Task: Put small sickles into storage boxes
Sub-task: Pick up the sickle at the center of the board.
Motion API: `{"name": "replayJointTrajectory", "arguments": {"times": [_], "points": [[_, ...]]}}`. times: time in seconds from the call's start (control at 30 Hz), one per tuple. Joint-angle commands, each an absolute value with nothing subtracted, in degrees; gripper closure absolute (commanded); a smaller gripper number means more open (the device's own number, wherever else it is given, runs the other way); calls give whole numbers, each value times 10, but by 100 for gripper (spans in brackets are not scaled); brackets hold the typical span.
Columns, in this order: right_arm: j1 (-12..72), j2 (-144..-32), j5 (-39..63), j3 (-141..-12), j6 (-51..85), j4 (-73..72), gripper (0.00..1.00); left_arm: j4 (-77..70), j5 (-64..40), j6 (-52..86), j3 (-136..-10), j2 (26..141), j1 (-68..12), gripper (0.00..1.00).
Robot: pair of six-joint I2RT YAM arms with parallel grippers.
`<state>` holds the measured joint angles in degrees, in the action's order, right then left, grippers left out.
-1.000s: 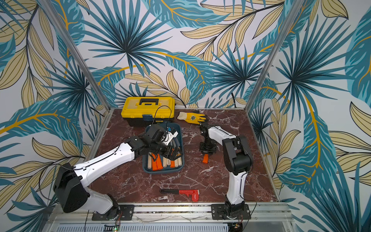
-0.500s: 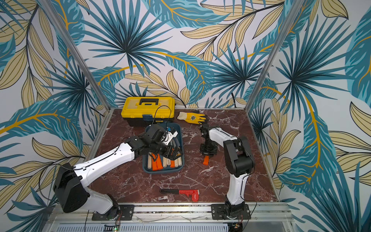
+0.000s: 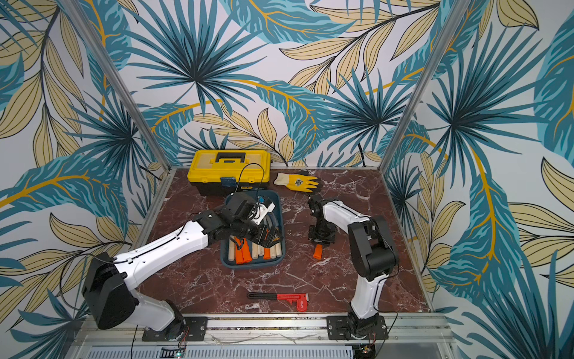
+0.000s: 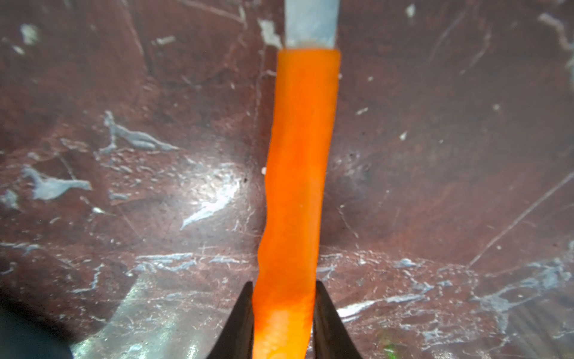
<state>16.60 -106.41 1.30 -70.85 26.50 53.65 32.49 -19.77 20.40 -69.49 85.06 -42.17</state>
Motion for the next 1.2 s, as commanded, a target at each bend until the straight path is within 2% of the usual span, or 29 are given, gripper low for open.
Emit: {"name": "replayJointTrajectory", "arguments": {"times": [0.0, 0.43, 0.6, 0.77, 0.97, 1.17], "points": [[169, -1075, 13, -701, 281, 529, 71, 330, -200, 204, -693, 833, -419, 1], [169, -1061, 12, -654, 371, 467, 56, 330, -202, 193, -692, 833, -419, 1], [169, -1065, 13, -631, 404, 444, 56, 331, -203, 189, -691, 834, -419, 1], [169, -1078, 34, -612, 424, 418, 67, 330, -205, 190, -691, 837, -419, 0], [169, -1085, 28, -609, 429, 415, 98, 330, -208, 191, -694, 842, -419, 1], [169, -1057, 12, -607, 421, 432, 100, 330, -208, 191, -698, 843, -418, 1]]}}
